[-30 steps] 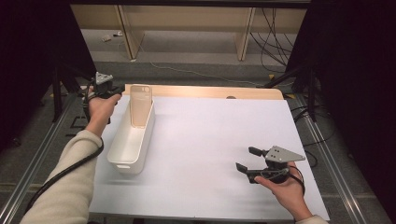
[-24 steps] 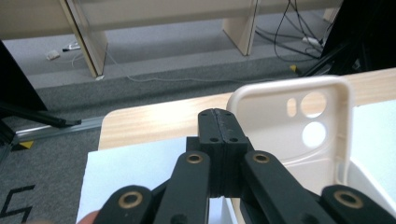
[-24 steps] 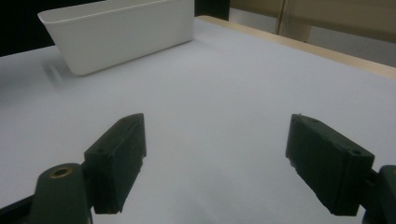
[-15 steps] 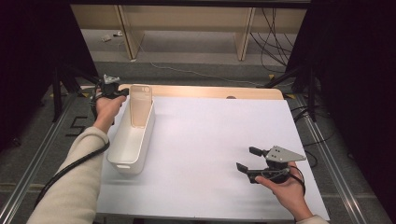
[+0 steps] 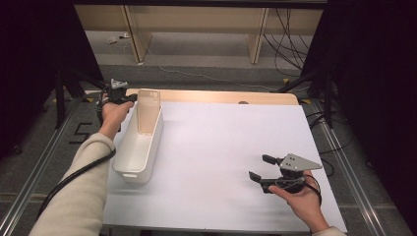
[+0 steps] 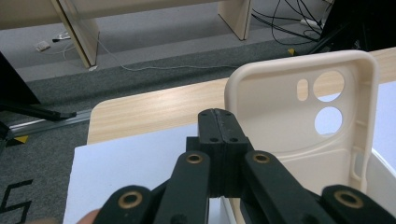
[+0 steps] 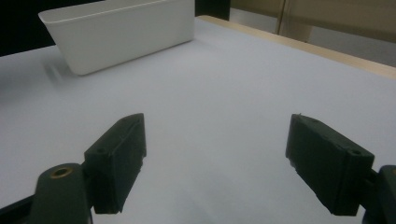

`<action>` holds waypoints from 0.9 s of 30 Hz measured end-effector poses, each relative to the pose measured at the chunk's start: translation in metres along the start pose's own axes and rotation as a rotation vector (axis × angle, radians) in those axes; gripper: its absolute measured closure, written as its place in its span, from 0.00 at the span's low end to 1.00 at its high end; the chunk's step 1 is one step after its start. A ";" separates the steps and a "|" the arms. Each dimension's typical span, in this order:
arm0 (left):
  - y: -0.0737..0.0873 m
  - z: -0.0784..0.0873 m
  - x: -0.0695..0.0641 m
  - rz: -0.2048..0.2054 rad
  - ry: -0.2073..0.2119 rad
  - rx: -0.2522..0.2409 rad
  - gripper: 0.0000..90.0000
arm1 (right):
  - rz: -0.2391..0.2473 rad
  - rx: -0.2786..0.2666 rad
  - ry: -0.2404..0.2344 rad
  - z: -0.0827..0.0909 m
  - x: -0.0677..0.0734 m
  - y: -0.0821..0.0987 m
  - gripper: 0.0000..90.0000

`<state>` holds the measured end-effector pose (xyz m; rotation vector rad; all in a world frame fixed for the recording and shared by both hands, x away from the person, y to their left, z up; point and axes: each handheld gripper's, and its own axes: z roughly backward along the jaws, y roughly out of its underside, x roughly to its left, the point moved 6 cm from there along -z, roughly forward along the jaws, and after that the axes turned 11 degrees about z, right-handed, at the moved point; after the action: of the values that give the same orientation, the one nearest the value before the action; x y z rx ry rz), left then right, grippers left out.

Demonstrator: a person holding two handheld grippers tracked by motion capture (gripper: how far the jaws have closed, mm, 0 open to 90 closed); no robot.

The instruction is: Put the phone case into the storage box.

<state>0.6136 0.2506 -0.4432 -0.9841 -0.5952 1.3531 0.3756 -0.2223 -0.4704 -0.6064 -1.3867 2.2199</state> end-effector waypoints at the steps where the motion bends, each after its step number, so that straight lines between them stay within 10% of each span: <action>1: 0.000 0.001 0.000 0.004 -0.001 -0.005 0.99 | -0.001 0.000 0.000 0.000 0.000 0.000 0.24; 27: -0.005 0.062 -0.022 -0.035 0.096 -0.051 0.28 | 0.016 -0.005 0.015 0.000 -0.002 -0.001 0.24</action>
<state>0.5610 0.2444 -0.4045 -1.0695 -0.5740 1.2577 0.3772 -0.2227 -0.4698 -0.6367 -1.3850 2.2202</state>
